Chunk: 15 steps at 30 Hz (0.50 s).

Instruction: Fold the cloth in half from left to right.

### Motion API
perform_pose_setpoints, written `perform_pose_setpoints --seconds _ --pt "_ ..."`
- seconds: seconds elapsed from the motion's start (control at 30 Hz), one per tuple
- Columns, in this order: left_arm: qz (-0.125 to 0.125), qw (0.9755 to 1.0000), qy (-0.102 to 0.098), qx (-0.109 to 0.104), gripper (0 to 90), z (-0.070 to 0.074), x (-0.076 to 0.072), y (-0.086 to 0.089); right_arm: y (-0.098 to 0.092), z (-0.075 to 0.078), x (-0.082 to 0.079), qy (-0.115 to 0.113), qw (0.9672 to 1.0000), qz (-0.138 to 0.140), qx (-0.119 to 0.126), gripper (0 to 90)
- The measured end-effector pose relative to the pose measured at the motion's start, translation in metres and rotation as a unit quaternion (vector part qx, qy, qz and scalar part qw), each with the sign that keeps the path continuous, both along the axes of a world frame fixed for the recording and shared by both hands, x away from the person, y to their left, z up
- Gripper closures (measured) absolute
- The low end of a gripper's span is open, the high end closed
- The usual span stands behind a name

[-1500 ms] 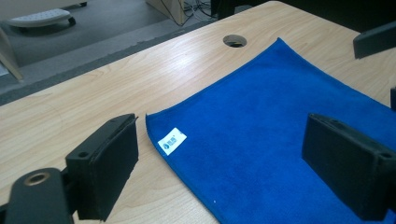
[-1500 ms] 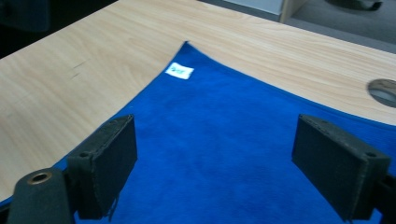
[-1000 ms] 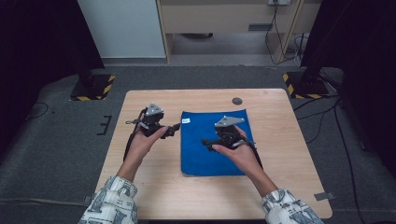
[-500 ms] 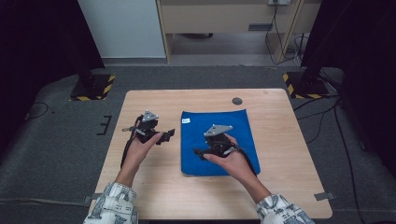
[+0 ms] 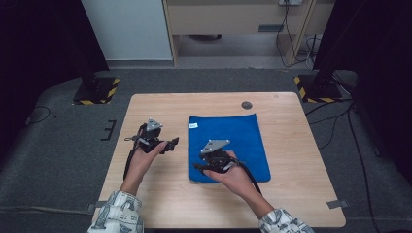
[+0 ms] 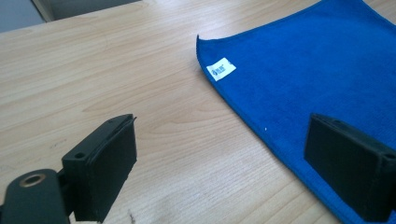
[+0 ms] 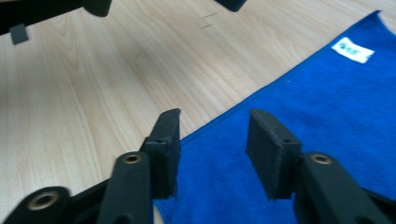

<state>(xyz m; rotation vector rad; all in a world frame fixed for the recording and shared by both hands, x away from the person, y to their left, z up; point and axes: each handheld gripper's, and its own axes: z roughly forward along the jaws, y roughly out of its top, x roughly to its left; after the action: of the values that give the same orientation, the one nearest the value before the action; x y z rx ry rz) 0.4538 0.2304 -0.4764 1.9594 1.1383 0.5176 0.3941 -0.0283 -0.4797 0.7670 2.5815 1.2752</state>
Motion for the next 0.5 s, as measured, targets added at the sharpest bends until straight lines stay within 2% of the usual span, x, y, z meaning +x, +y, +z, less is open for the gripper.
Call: perform_pose_setpoints --seconds 0.27,0.4,0.5 --pt "0.007 1.0 0.003 0.001 9.3 -0.003 -0.002 0.005 0.003 -0.004 -0.009 0.002 0.9999 0.013 -0.006 70.3" --pt "0.007 1.0 0.004 0.0 9.4 -0.003 -0.002 0.005 0.004 -0.008 -0.012 0.011 0.9998 0.017 -0.006 69.6" --pt "0.007 1.0 0.005 0.0 9.5 -0.004 -0.002 0.005 0.005 -0.013 -0.013 0.015 0.9997 0.019 -0.008 65.2"
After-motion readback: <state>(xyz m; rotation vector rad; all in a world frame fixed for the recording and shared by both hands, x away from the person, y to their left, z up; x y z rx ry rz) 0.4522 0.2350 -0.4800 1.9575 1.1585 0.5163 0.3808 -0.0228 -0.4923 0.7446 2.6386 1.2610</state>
